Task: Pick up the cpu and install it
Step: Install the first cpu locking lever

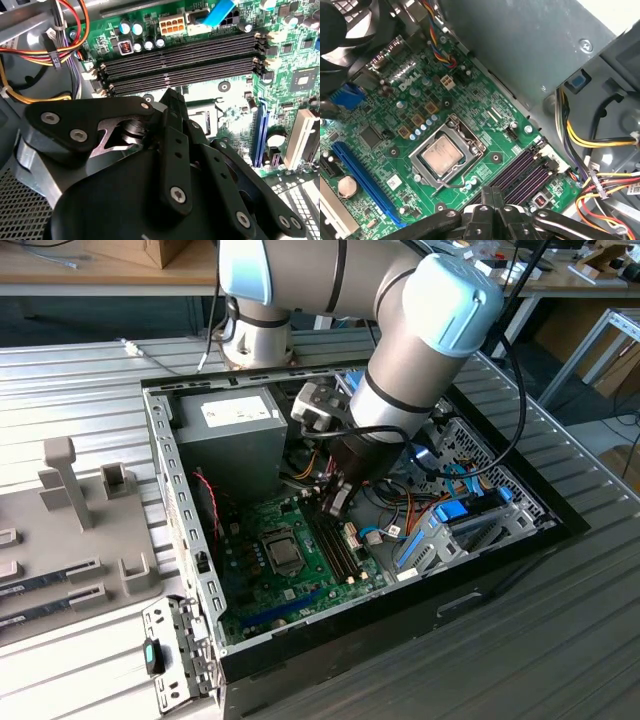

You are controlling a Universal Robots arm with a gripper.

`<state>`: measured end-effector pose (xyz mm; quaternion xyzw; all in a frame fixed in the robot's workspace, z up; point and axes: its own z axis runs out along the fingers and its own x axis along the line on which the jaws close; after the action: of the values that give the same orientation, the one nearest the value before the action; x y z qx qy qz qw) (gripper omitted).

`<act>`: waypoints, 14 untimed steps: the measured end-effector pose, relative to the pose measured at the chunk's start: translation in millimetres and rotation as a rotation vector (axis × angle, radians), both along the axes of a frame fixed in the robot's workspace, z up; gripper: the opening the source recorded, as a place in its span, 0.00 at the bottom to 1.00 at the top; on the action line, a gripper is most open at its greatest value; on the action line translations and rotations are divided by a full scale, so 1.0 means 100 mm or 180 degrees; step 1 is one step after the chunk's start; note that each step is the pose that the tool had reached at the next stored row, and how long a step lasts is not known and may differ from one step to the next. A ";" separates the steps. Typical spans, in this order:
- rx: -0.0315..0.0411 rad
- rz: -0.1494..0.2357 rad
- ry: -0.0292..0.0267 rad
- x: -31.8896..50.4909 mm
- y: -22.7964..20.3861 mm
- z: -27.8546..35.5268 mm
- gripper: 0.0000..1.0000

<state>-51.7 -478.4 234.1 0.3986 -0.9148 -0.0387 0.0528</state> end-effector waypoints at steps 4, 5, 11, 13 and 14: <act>0.0013 0.0045 -0.0005 -0.001 0.001 0.001 0.11; 0.0018 0.0083 -0.0005 -0.001 0.001 0.001 0.11; 0.0218 0.0207 -0.0009 -0.054 0.010 -0.005 0.11; 0.0224 0.0213 -0.0010 -0.120 0.010 -0.006 0.11; 0.0225 0.0215 -0.0011 -0.148 0.010 -0.007 0.11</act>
<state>-66.4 -477.4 233.5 0.4309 -0.8990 -0.0685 0.0384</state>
